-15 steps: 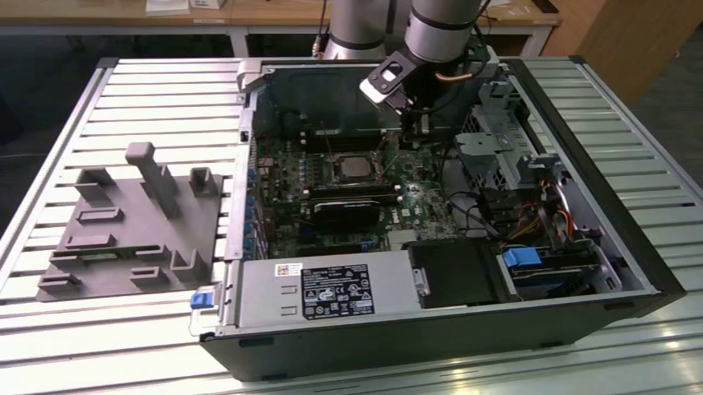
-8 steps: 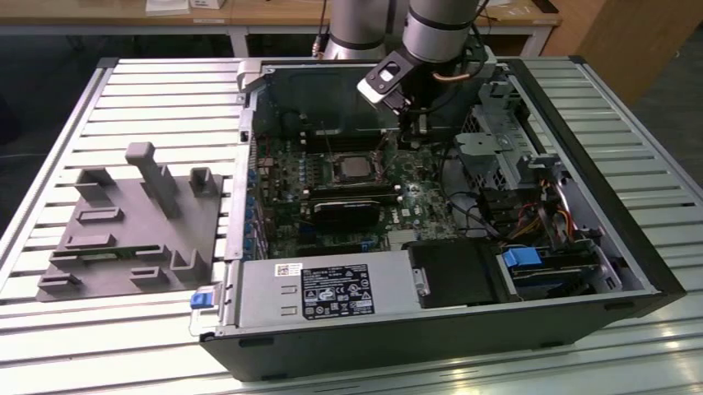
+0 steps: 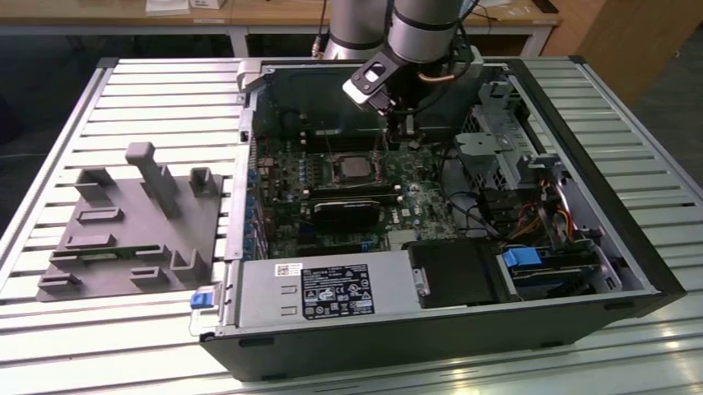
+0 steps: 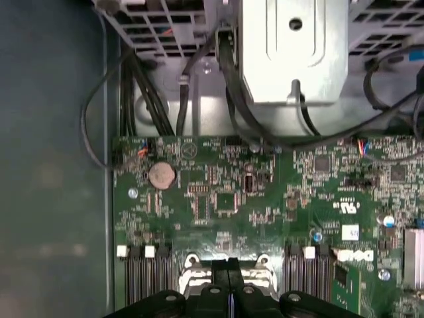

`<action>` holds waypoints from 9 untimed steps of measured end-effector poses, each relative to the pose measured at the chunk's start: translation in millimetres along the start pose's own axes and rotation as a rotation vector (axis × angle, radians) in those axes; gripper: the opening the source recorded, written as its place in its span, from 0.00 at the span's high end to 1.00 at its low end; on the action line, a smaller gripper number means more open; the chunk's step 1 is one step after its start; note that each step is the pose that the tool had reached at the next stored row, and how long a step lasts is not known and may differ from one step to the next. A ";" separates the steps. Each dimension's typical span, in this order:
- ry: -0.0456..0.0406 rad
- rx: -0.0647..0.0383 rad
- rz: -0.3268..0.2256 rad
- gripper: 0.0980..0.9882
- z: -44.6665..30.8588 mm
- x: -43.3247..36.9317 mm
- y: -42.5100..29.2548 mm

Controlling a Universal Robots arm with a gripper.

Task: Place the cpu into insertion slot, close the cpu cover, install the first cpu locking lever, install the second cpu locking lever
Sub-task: 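Close the cpu cover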

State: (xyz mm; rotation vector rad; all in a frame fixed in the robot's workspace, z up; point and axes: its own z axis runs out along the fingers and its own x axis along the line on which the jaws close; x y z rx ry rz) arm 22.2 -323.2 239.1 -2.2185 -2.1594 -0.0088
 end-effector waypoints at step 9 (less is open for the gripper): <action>0.0009 0.000 0.000 0.99 1.4 -0.2 -8.0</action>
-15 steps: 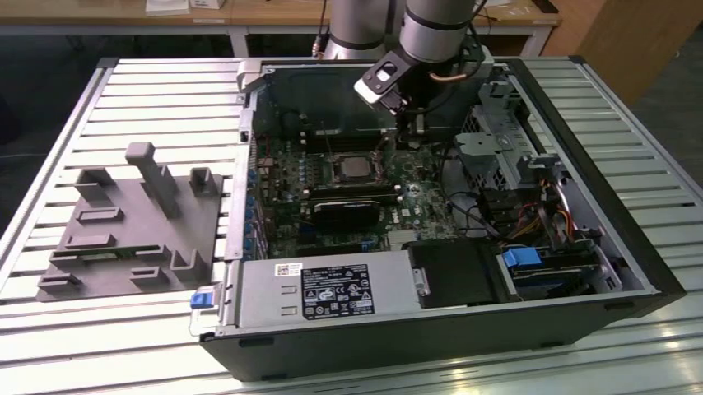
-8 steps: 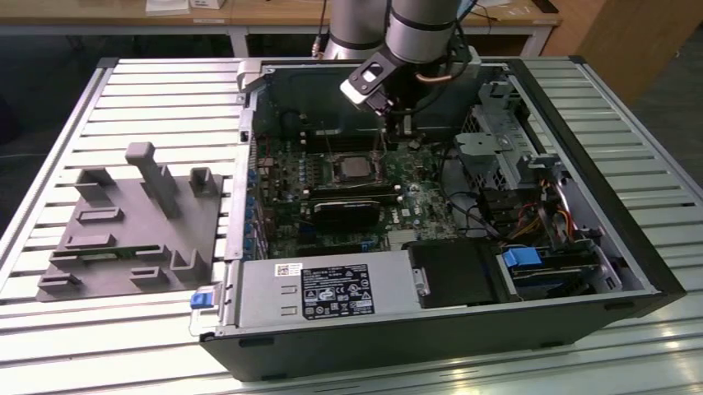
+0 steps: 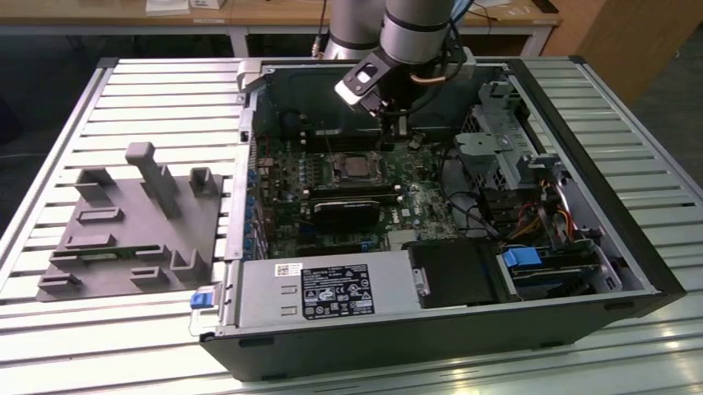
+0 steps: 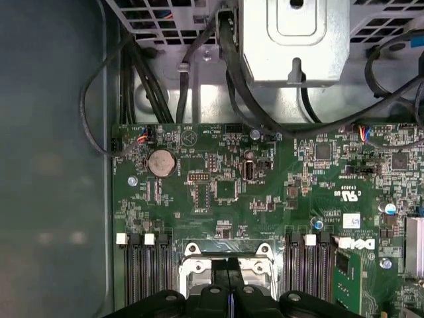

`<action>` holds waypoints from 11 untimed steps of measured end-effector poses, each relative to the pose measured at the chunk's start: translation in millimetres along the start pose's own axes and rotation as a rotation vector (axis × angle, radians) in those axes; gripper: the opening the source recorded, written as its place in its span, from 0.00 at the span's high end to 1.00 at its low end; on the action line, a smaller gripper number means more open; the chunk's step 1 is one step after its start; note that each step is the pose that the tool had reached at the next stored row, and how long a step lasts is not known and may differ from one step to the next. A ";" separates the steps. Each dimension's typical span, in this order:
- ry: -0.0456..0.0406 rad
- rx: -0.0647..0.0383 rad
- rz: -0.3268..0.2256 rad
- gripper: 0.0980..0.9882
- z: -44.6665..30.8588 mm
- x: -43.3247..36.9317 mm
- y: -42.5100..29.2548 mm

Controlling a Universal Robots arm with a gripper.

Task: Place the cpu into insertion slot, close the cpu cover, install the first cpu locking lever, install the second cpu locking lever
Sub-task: 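Close the cpu cover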

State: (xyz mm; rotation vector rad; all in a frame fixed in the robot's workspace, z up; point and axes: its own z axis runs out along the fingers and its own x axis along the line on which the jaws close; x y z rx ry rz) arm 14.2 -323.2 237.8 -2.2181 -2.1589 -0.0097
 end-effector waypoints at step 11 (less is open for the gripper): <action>0.0000 -0.005 0.000 0.99 0.8 -0.3 -10.7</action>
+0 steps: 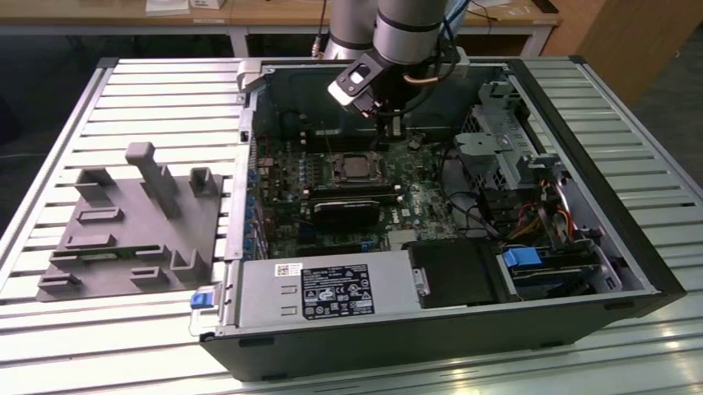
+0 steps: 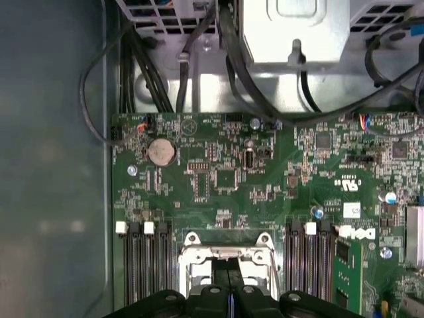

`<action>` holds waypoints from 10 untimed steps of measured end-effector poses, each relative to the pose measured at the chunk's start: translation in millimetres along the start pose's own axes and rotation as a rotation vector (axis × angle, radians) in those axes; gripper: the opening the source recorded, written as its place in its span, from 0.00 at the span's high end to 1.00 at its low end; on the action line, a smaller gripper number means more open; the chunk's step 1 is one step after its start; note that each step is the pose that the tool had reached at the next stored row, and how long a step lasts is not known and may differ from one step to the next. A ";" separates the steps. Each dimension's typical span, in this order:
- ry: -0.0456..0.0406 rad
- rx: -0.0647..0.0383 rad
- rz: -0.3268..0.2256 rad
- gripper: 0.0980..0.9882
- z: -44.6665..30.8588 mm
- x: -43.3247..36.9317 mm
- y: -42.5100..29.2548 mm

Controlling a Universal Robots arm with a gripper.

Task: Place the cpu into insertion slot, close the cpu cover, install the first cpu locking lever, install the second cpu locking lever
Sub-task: 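Close the cpu cover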

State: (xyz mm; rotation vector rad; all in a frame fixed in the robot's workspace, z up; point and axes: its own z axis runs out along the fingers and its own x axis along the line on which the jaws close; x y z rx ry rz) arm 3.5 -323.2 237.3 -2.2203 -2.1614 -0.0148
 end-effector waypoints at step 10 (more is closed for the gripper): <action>0.0007 -0.021 -0.001 0.99 1.0 -0.4 -15.2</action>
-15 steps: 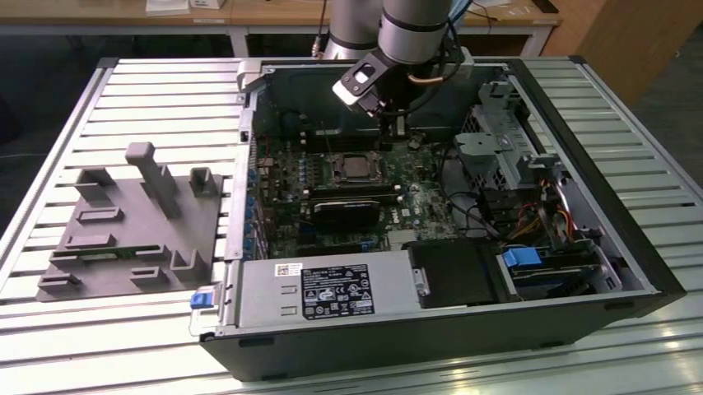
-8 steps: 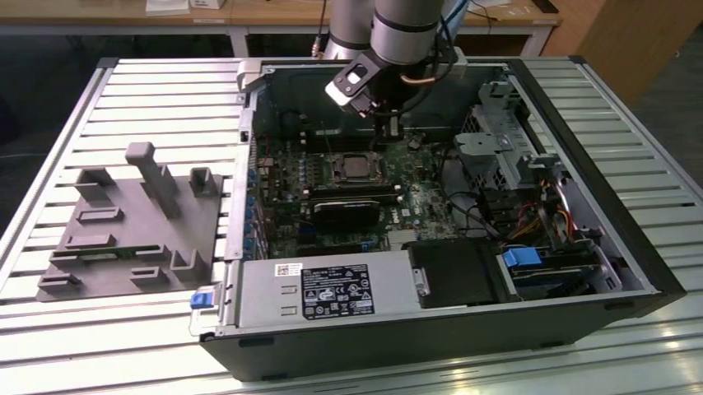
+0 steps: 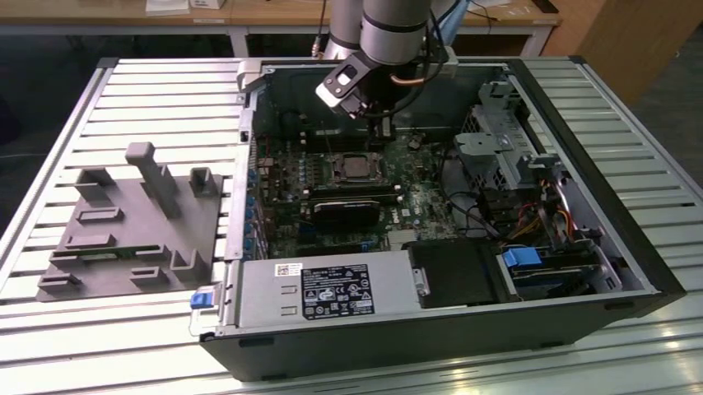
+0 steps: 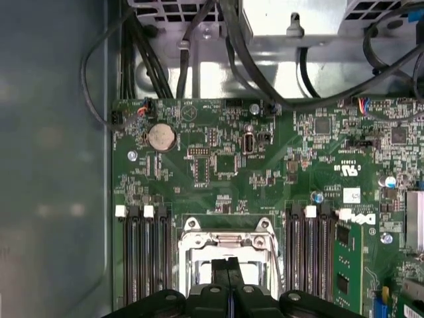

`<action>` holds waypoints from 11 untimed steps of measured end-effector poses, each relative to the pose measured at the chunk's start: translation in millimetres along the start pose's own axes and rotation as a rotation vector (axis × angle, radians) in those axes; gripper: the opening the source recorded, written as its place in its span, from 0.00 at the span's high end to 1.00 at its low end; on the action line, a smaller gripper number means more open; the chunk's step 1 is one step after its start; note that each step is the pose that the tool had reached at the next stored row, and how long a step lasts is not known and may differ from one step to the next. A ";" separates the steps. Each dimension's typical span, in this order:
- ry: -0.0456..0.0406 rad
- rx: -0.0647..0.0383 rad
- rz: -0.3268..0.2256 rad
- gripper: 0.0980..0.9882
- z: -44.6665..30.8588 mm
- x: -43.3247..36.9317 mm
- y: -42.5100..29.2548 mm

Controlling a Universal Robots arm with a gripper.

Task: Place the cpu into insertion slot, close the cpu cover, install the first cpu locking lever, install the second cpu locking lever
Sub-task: 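Close the cpu cover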

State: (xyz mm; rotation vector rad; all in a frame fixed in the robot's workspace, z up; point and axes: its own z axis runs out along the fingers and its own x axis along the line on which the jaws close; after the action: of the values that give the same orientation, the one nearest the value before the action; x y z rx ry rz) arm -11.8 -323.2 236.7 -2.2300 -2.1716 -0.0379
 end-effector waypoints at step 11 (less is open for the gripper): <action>0.0007 -0.014 0.000 0.99 4.7 -2.0 -11.4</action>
State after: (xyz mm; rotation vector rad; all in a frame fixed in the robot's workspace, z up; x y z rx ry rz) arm -23.2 -324.7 232.0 -2.2363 -2.1783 -0.0539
